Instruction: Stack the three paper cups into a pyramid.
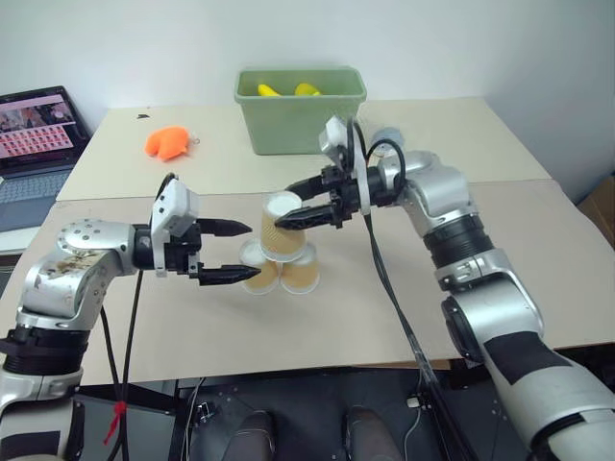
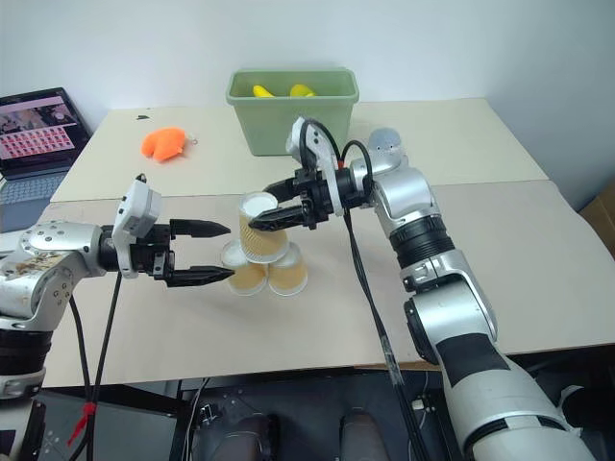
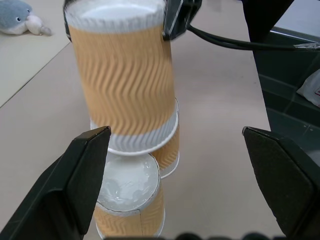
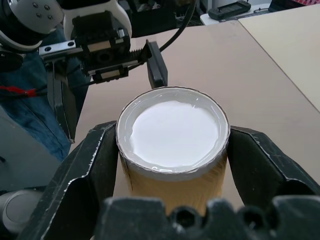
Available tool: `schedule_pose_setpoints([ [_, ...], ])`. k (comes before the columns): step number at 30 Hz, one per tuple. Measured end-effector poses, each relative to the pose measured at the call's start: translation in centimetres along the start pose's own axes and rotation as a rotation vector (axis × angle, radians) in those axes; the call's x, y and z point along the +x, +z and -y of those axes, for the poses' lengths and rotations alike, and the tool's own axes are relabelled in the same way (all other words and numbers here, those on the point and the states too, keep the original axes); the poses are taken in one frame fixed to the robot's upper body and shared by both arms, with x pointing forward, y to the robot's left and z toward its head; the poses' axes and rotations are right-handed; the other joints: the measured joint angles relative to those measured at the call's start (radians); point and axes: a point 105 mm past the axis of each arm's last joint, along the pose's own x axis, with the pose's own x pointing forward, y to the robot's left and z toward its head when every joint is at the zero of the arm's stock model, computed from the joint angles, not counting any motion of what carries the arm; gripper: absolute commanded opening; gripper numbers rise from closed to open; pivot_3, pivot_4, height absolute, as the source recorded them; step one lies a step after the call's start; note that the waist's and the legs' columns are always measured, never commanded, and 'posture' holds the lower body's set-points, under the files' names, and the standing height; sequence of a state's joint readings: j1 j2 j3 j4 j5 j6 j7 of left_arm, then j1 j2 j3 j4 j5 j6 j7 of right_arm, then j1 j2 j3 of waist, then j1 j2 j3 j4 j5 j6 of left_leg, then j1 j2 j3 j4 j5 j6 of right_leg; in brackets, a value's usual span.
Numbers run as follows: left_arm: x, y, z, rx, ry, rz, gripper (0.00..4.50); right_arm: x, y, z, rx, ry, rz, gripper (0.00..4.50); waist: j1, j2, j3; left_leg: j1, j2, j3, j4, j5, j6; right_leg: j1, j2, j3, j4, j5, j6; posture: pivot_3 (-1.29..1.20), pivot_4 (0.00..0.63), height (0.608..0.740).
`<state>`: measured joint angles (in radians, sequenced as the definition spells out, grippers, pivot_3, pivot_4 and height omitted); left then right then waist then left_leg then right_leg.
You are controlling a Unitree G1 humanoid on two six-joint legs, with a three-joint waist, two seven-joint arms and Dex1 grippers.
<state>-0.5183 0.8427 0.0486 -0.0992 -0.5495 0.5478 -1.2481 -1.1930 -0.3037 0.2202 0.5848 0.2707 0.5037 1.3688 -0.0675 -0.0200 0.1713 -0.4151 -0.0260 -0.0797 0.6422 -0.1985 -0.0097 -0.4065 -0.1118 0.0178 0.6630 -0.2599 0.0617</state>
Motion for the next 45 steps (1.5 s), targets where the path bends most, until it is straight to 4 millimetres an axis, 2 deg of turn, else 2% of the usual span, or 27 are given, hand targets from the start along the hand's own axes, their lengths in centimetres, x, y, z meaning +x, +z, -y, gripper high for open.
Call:
schedule_pose_setpoints([
  [13,0.1,0.3,-0.2,0.007,0.010,0.006,4.50,0.2,-0.2,-0.3,-0.033,-0.004,-0.018,3.57,-0.001,0.000,0.000,0.000,0.000,0.000,0.000,0.000,0.000,0.000,0.000,0.000,0.000,0.000,0.000,0.00,0.150,0.735],
  [15,0.1,0.3,-0.2,0.007,0.011,0.006,4.50,0.2,-0.3,-0.4,-0.034,-0.001,-0.024,4.29,-0.001,0.000,0.000,0.000,0.000,0.000,0.000,0.000,0.000,0.000,0.000,0.000,0.000,0.000,0.000,0.00,0.150,0.735],
  [16,0.1,0.3,-0.2,0.007,0.011,0.006,4.50,0.3,-0.5,-0.4,-0.028,0.000,-0.030,4.46,-0.001,0.000,0.000,0.000,0.000,0.000,0.000,0.000,0.000,0.000,0.000,0.000,0.000,0.000,0.000,0.00,0.150,0.735],
  [22,0.1,0.3,-0.3,0.007,0.014,0.007,4.50,0.5,-1.1,-0.5,-0.009,0.002,-0.043,4.46,-0.001,0.000,0.000,0.000,0.000,0.000,0.000,0.000,0.000,0.000,0.000,0.000,0.000,0.000,0.000,0.00,0.150,0.735],
  [24,0.1,0.3,-0.3,0.007,0.014,0.007,4.50,0.5,-0.7,-0.6,-0.007,0.004,-0.033,4.46,-0.001,0.000,0.000,0.000,0.000,0.000,0.000,0.000,0.000,0.000,0.000,0.000,0.000,0.000,0.000,0.00,0.150,0.735],
  [28,0.1,0.3,-0.3,0.006,0.015,0.008,4.50,-0.3,1.4,-0.7,-0.043,-0.008,0.001,4.46,0.001,0.000,0.000,0.000,0.000,0.000,0.000,0.000,0.000,0.000,0.000,0.000,0.000,0.000,0.000,0.00,0.150,0.735],
  [32,0.2,0.3,-0.3,0.005,0.018,0.010,4.50,-1.8,4.7,-1.3,-0.101,-0.016,0.061,4.46,0.002,0.000,0.000,0.000,0.000,0.000,0.000,0.000,0.000,0.000,0.000,0.000,0.000,0.000,0.000,0.00,0.150,0.735],
  [36,0.2,-0.2,-0.2,-0.011,0.029,0.010,4.50,-2.9,6.9,-2.0,-0.137,-0.037,0.109,4.46,0.001,0.000,0.000,0.000,0.000,0.000,0.000,0.000,0.000,0.000,0.000,0.000,0.000,0.000,0.000,0.00,0.150,0.735],
  [38,0.2,-0.7,-0.2,-0.034,0.053,0.013,4.50,-3.7,7.6,-1.9,-0.136,-0.082,0.138,4.46,0.002,0.000,0.000,0.000,0.000,0.000,0.000,0.000,0.000,0.000,0.000,0.000,0.000,0.000,0.000,0.00,0.150,0.735],
  [40,-0.2,-0.9,-0.7,-0.063,0.138,0.043,4.50,-4.9,8.3,-1.0,-0.129,-0.202,0.189,4.46,0.003,0.000,0.000,0.000,0.000,-0.001,0.000,0.000,0.000,0.000,0.000,0.000,0.000,0.000,0.000,0.00,0.150,0.735],
  [42,-1.0,-1.4,-1.5,-0.104,0.274,0.092,4.50,-7.7,7.9,0.6,-0.102,-0.401,0.235,4.46,0.012,-0.001,-0.001,0.000,0.000,0.000,-0.001,0.000,0.000,0.000,-0.001,0.000,-0.001,0.000,0.000,0.00,0.150,0.735],
  [43,-1.9,-2.0,-2.2,-0.139,0.384,0.118,4.50,-9.8,6.5,1.8,-0.066,-0.549,0.238,4.46,0.020,-0.001,-0.001,0.000,0.000,0.000,0.000,0.000,0.000,0.001,-0.001,0.000,0.000,0.000,0.000,0.00,0.150,0.735],
  [45,-3.4,-3.0,-2.9,-0.195,0.560,0.160,4.50,-12.5,3.2,3.2,0.039,-0.759,0.243,4.46,0.027,-0.002,-0.001,0.000,-0.001,0.000,0.000,0.000,0.000,0.000,-0.002,0.000,-0.001,0.000,0.000,0.00,0.150,0.735],
])
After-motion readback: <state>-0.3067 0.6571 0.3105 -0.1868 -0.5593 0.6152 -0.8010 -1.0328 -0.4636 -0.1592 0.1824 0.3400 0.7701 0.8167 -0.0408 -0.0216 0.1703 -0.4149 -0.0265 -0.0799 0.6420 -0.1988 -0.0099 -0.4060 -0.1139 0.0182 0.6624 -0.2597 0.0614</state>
